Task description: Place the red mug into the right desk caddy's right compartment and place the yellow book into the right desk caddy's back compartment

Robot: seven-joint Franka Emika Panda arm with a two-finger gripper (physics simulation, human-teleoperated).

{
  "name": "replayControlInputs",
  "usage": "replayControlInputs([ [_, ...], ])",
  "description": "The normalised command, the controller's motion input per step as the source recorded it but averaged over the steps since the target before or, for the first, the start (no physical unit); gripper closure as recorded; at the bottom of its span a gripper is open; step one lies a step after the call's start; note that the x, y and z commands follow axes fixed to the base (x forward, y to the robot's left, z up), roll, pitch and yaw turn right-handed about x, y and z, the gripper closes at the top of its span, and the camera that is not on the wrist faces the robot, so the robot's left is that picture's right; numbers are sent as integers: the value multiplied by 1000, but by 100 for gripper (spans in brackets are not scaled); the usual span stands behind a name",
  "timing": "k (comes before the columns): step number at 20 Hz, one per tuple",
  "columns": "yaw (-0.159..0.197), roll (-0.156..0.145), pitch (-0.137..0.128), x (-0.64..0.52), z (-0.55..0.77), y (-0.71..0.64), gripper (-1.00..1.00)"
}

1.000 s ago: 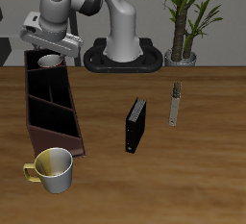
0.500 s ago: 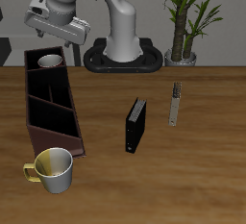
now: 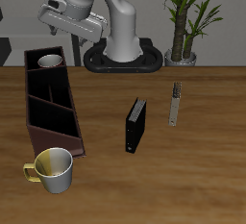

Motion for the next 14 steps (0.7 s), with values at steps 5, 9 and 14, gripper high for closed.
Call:
replayControlInputs([
  [5, 20, 18, -28, 260, 158, 349, -100],
  [9, -30, -12, -28, 369, 93, 251, -100],
  [14, 30, 5, 4, 411, -81, 302, -100],
])
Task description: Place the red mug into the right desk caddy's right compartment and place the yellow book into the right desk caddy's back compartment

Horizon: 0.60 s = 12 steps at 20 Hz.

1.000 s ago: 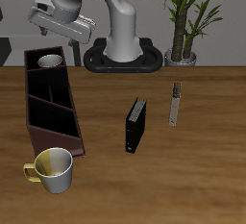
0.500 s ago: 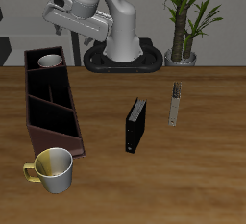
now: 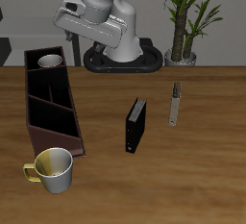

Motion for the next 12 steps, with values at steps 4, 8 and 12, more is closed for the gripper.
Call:
replayControlInputs([
  [4, 18, 6, -15, 171, -7, 287, -100],
  [8, -40, 23, 13, 171, -12, 562, -100],
  [12, -22, 11, 2, -39, -12, 334, -100],
])
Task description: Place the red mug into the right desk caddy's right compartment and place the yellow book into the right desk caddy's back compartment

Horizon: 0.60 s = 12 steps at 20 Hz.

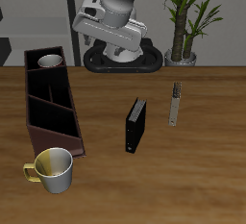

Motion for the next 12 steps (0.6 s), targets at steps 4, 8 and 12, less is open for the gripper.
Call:
replayControlInputs([
  [4, -15, 46, -16, 36, 55, 639, -100],
  [8, 1, 111, 56, -13, -145, 449, -100],
  [12, 41, 194, 29, -219, -222, 644, -100],
])
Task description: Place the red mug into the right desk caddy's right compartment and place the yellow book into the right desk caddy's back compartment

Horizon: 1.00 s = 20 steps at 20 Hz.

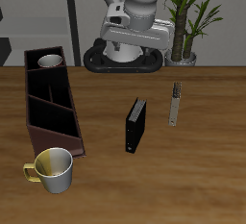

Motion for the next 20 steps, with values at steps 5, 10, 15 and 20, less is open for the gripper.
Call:
replayControlInputs([
  [5, 92, 234, 40, -341, -215, 755, -100],
  [10, 105, 76, -25, -41, 15, 411, -100],
  [15, -21, -39, -36, 180, 129, 25, -100],
  [20, -81, -61, -30, 278, 90, 12, -100],
])
